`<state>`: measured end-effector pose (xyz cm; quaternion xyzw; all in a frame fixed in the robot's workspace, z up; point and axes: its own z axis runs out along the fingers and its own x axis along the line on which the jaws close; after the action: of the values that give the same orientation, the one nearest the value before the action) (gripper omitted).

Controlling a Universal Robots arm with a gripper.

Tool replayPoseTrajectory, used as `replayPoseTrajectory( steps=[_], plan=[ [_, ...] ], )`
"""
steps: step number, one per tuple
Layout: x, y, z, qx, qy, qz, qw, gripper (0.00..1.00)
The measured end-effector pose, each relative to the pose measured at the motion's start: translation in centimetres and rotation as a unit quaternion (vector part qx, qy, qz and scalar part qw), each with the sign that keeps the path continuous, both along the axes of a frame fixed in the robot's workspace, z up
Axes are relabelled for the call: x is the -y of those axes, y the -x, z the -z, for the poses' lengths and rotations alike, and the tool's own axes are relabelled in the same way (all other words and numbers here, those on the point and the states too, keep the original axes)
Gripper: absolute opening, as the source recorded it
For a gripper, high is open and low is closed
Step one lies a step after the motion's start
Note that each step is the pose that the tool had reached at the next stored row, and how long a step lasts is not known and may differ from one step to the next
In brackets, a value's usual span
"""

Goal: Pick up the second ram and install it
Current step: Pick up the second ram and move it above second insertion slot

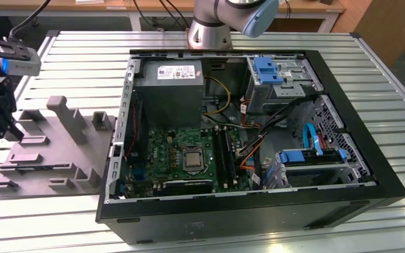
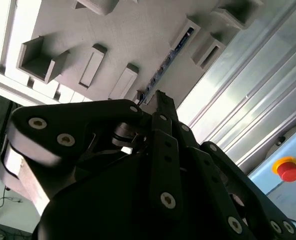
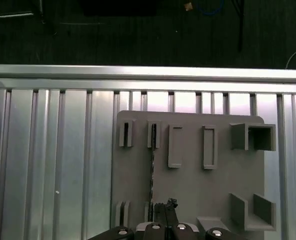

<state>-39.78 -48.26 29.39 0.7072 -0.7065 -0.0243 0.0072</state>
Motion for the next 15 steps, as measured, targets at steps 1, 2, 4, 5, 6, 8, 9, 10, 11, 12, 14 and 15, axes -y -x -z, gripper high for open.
replayPoseTrajectory(
  steps=[1, 2, 4, 5, 6, 8, 9, 10, 11, 12, 14, 15],
  plan=[
    [0.00, 0.0, 0.00, 0.0000, 0.0000, -0.001, 1.0000, 0.11],
    [0.00, 0.0, 0.01, 0.0001, 0.0000, -0.001, 1.0000, 0.11],
    [0.00, 0.0, 0.01, 0.0001, 0.0000, -0.001, 1.0000, 0.11],
    [-0.01, 0.0, 0.09, 0.0003, -0.0001, -0.001, 1.0000, 0.11],
    [-0.01, 0.0, 0.19, 0.0007, -0.0001, -0.001, 1.0000, 0.11],
    [-0.01, 0.1, 0.44, 0.0026, 0.0001, -0.001, 1.0000, 0.11],
    [0.00, 0.1, 0.59, 0.0036, 0.0001, -0.001, 1.0000, 0.11],
    [0.00, 0.1, 0.72, 0.0043, 0.0003, -0.001, 1.0000, 0.11],
    [0.00, 0.1, 0.84, 0.0047, 0.0006, -0.001, 1.0000, 0.11],
    [0.00, 0.1, 0.98, 0.0049, 0.0010, -0.001, 1.0000, 0.11],
    [0.00, 0.1, 1.16, 0.0048, 0.0017, -0.001, 1.0000, 0.11],
    [-0.01, 0.1, 1.25, 0.0048, 0.0020, 0.000, 1.0000, 0.11]
  ],
)
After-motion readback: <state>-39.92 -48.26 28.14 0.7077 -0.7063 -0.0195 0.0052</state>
